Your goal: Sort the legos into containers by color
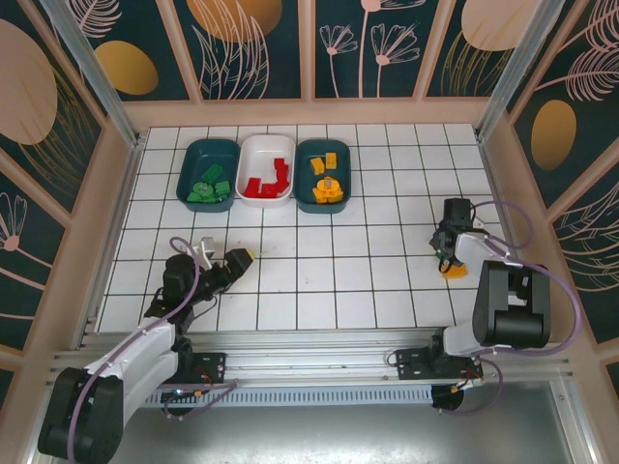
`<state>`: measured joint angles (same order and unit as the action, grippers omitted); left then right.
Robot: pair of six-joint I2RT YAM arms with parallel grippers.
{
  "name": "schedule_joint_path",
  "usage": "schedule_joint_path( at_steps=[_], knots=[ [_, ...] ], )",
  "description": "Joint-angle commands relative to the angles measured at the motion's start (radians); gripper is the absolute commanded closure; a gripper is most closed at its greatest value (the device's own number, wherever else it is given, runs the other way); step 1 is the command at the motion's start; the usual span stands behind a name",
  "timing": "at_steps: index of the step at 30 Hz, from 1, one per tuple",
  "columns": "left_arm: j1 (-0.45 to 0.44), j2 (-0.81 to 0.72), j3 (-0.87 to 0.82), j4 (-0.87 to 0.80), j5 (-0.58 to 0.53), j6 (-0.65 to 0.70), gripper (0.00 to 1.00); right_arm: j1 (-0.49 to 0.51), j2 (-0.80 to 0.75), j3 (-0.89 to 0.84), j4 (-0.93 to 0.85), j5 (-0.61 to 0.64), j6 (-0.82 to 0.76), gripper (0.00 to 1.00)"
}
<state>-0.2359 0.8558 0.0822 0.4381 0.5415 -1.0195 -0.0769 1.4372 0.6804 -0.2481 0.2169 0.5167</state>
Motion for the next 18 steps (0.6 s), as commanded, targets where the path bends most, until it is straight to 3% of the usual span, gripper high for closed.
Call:
schedule_joint_path(
  at_steps=[1, 9, 18],
  knots=[
    [-0.003, 0.026, 0.027, 0.05, 0.004, 0.041, 0.01, -0.003, 0.02, 0.036, 0.038, -0.017, -0.015, 0.58],
    [-0.004, 0.078, 0.045, 0.061, 0.018, 0.054, 0.02, 0.045, 0.094, 0.078, 0.023, -0.03, -0.02, 0.61],
    [-0.003, 0.028, 0.047, 0.005, 0.01, 0.059, 0.01, 0.114, 0.14, 0.111, -0.002, -0.01, -0.012, 0.57]
  ],
)
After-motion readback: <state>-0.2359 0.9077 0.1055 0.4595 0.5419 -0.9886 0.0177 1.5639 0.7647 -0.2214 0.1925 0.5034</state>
